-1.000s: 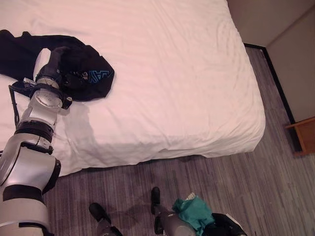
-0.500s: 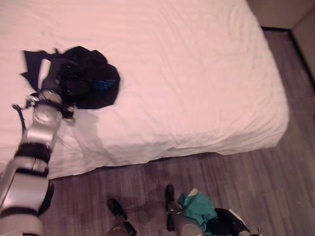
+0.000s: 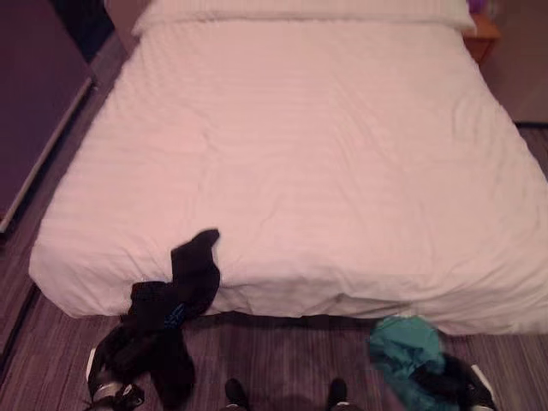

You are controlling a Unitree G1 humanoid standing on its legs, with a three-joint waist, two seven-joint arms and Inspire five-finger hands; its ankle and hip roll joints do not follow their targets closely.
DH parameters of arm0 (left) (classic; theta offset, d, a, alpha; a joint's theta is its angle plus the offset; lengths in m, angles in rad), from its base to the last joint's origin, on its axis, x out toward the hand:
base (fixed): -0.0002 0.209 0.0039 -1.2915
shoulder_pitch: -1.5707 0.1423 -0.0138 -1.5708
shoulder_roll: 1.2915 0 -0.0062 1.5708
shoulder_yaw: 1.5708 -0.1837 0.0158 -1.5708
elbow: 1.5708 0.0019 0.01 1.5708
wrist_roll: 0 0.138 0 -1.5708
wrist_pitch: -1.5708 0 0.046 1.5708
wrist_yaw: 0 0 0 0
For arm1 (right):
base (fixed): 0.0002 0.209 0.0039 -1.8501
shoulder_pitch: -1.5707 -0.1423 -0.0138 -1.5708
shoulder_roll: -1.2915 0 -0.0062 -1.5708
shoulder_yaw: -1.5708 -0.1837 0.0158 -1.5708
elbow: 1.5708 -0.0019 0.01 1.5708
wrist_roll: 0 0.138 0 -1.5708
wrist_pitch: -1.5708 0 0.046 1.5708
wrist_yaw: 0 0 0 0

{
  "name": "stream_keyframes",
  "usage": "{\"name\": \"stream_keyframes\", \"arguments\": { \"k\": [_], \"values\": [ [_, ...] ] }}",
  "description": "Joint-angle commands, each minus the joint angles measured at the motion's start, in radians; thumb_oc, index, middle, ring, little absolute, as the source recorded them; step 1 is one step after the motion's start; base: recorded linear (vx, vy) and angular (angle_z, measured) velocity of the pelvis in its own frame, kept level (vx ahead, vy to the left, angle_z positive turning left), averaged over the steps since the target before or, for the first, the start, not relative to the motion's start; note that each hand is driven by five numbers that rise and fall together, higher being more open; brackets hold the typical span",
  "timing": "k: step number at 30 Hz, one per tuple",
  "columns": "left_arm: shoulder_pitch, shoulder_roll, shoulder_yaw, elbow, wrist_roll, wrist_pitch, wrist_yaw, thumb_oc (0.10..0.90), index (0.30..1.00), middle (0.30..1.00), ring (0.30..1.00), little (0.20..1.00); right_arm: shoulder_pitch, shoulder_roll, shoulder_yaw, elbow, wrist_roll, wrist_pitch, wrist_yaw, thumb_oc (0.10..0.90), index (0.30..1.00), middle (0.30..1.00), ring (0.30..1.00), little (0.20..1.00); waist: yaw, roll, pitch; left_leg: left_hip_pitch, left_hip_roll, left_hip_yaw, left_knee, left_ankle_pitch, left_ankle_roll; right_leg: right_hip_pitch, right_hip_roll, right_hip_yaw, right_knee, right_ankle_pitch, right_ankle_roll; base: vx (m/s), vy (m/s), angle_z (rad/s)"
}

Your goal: Pick up bed clothes into laundry basket.

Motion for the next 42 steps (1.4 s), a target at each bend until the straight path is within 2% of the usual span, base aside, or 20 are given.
{"name": "stream_keyframes", "arguments": {
  "k": [1,8,13,18,21,23,24,25,26,27,28,29,30,32,34,35,36,39,40,42],
  "values": [
    [-0.111,0.068,0.059,-0.120,0.042,-0.100,-0.043,0.400,0.300,0.300,0.300,0.300,-0.028,-0.083,-0.019,-0.137,0.026,-0.084,-0.010,0.400,0.300,0.300,0.300,0.300,0.002,-0.015,-0.068,-0.010,0.006,-0.021,0.031,0.044,-0.007,-0.024,-0.009,-0.006,0.128,-0.038,-0.005,-0.03,-0.028,0.23],
    [-0.033,0.027,0.063,-0.210,0.118,-0.093,-0.062,0.400,0.300,0.300,0.300,0.300,-0.031,-0.065,-0.022,-0.272,0.039,-0.093,0.021,0.400,0.300,0.300,0.300,0.300,0.020,-0.012,-0.107,0.009,0.003,-0.029,0.034,0.036,0.000,0.005,-0.012,-0.017,0.123,-0.043,-0.009,-0.01,-0.002,0.11],
    [-0.058,0.033,0.019,-0.267,0.159,-0.092,-0.074,0.400,0.300,0.300,0.300,0.300,-0.018,-0.059,-0.002,-0.255,0.018,-0.086,0.033,0.400,0.300,0.300,0.300,0.300,-0.002,-0.013,-0.115,0.023,-0.003,-0.013,0.026,0.027,0.005,-0.004,-0.020,0.003,0.126,-0.032,-0.002,-0.01,0.029,-0.02],
    [-0.209,0.051,-0.049,-0.324,0.117,-0.130,-0.049,0.400,0.300,0.300,0.300,0.300,-0.028,-0.015,0.009,-0.243,0.044,-0.104,0.003,0.400,0.300,0.300,0.300,0.300,-0.079,-0.019,-0.119,0.031,-0.018,0.046,0.012,0.015,0.012,-0.064,-0.033,0.081,0.130,0.012,0.018,-0.02,0.083,-0.27],
    [-0.335,0.021,-0.106,-0.333,0.049,-0.161,-0.015,0.400,0.300,0.300,0.300,0.300,-0.017,0.020,0.023,-0.244,0.080,-0.117,-0.009,0.400,0.300,0.300,0.300,0.300,-0.155,-0.034,-0.113,0.021,-0.031,0.086,0.002,0.009,0.014,-0.122,-0.044,0.134,0.125,0.056,0.035,-0.09,0.081,-0.43],
    [-0.402,0.039,-0.159,-0.312,0.055,-0.168,0.002,0.400,0.300,0.300,0.300,0.300,0.008,0.036,0.020,-0.281,0.111,-0.123,-0.012,0.400,0.300,0.300,0.300,0.300,-0.240,-0.043,-0.086,0.014,-0.040,0.134,0.000,-0.017,0.006,-0.191,-0.059,0.195,0.140,0.101,0.070,-0.18,0.097,-0.80],
    [-0.404,0.040,-0.159,-0.310,0.055,-0.169,0.002,0.400,0.300,0.300,0.300,0.300,0.009,0.037,0.020,-0.284,0.112,-0.122,-0.011,0.400,0.300,0.300,0.300,0.300,-0.238,-0.046,-0.083,0.005,-0.036,0.153,0.000,0.003,0.015,-0.204,-0.056,0.193,0.143,0.116,0.060,-0.27,0.109,-0.97],
    [-0.419,0.093,-0.186,-0.314,0.088,-0.157,-0.006,0.400,0.300,0.300,0.300,0.300,0.020,0.023,0.016,-0.330,0.120,-0.113,0.003,0.400,0.300,0.300,0.300,0.300,-0.267,-0.039,-0.053,-0.003,-0.020,0.173,0.000,-0.006,0.006,-0.261,-0.067,0.187,0.224,0.096,0.076,-0.32,0.081,-0.83],
    [-0.423,0.117,-0.196,-0.306,0.100,-0.149,-0.018,0.400,0.300,0.300,0.300,0.300,0.020,0.016,0.017,-0.338,0.130,-0.112,0.009,0.400,0.300,0.300,0.300,0.300,-0.278,-0.035,-0.041,-0.008,-0.004,0.198,0.000,0.007,0.006,-0.270,-0.075,0.143,0.282,0.078,0.066,-0.25,0.102,-0.99],
    [-0.426,0.118,-0.195,-0.303,0.099,-0.150,-0.019,0.400,0.300,0.300,0.300,0.300,0.020,0.017,0.017,-0.340,0.131,-0.111,0.009,0.400,0.300,0.300,0.300,0.300,-0.277,-0.037,-0.040,-0.008,-0.005,0.199,0.000,0.007,0.005,-0.276,-0.076,0.145,0.295,0.069,0.065,-0.19,0.064,-0.96],
    [-0.433,0.137,-0.194,-0.293,0.097,-0.143,-0.029,0.400,0.300,0.300,0.300,0.300,0.017,0.010,0.025,-0.348,0.131,-0.109,0.011,0.400,0.300,0.300,0.300,0.300,-0.282,-0.038,-0.041,-0.008,0.012,0.231,0.000,0.025,0.002,-0.268,-0.092,0.081,0.356,0.039,0.048,-0.26,0.096,-1.16],
    [-0.424,0.137,-0.168,-0.308,0.067,-0.138,-0.044,0.400,0.300,0.300,0.300,0.300,0.008,0.009,0.021,-0.368,0.127,-0.109,0.006,0.400,0.300,0.300,0.300,0.300,-0.288,-0.039,-0.055,-0.008,0.043,0.312,0.000,0.051,0.012,-0.223,-0.096,-0.009,0.481,-0.009,0.016,-0.33,0.114,-1.26],
    [-0.409,0.128,-0.159,-0.321,0.047,-0.138,-0.051,0.400,0.300,0.300,0.300,0.300,0.004,0.010,0.016,-0.373,0.125,-0.108,-0.001,0.400,0.300,0.300,0.300,0.300,-0.288,-0.049,-0.065,-0.005,0.052,0.355,0.002,0.059,0.018,-0.204,-0.092,-0.025,0.536,-0.022,0.015,-0.34,0.093,-2.11],
    [-0.380,0.109,-0.144,-0.323,0.032,-0.137,-0.048,0.400,0.300,0.300,0.300,0.300,-0.013,0.014,0.007,-0.391,0.120,-0.112,-0.015,0.400,0.300,0.300,0.300,0.300,-0.255,-0.061,-0.091,-0.004,0.058,0.416,0.005,0.056,0.032,-0.168,-0.100,-0.036,0.585,-0.021,0.020,-0.23,-0.016,-1.97],
    [-0.361,0.098,-0.143,-0.316,0.030,-0.134,-0.041,0.400,0.300,0.300,0.300,0.300,-0.019,0.019,0.007,-0.396,0.116,-0.112,-0.026,0.400,0.300,0.300,0.300,0.300,-0.226,-0.067,-0.107,-0.003,0.059,0.449,0.007,0.056,0.036,-0.132,-0.114,-0.044,0.572,-0.010,0.025,-0.19,-0.086,-1.38],
    [-0.350,0.097,-0.158,-0.312,0.062,-0.124,-0.022,0.400,0.300,0.300,0.300,0.300,-0.049,0.014,0.012,-0.407,0.107,-0.116,-0.046,0.400,0.300,0.300,0.300,0.300,-0.183,-0.077,-0.138,-0.018,0.072,0.483,0.012,0.079,0.032,-0.057,-0.123,-0.051,0.503,0.012,0.031,-0.25,-0.165,-1.39],
    [-0.344,0.094,-0.169,-0.309,0.063,-0.122,-0.022,0.400,0.300,0.300,0.300,0.300,-0.067,0.010,0.026,-0.404,0.103,-0.116,-0.057,0.400,0.300,0.300,0.300,0.300,-0.163,-0.081,-0.143,-0.036,0.080,0.494,0.018,0.092,0.030,-0.033,-0.126,-0.052,0.480,0.017,0.036,-0.35,-0.293,-1.28],
    [-0.352,0.087,-0.214,-0.302,0.049,-0.101,-0.046,0.400,0.300,0.300,0.300,0.300,-0.084,0.006,0.061,-0.418,0.116,-0.123,-0.061,0.400,0.300,0.300,0.300,0.300,-0.097,-0.079,-0.135,-0.085,0.203,0.505,0.061,0.193,-0.045,0.035,-0.035,-0.043,0.302,-0.160,0.000,-0.32,-0.369,-1.08],
    [-0.356,0.082,-0.246,-0.278,0.051,-0.093,-0.050,0.400,0.300,0.300,0.300,0.300,-0.081,0.004,0.068,-0.408,0.121,-0.129,-0.064,0.400,0.300,0.300,0.300,0.300,-0.073,-0.070,-0.116,-0.107,0.256,0.489,0.091,0.234,-0.082,0.056,0.005,-0.050,0.257,-0.188,-0.030,-0.38,-0.367,-0.83],
    [-0.381,0.053,-0.312,-0.222,0.033,-0.070,-0.071,0.400,0.300,0.300,0.300,0.300,-0.069,-0.005,0.089,-0.387,0.121,-0.123,-0.061,0.400,0.300,0.300,0.300,0.300,-0.050,-0.067,-0.086,-0.132,0.312,0.480,0.109,0.287,-0.117,0.090,0.053,-0.069,0.197,-0.195,-0.039,-0.38,-0.293,-0.27]
  ]
}}
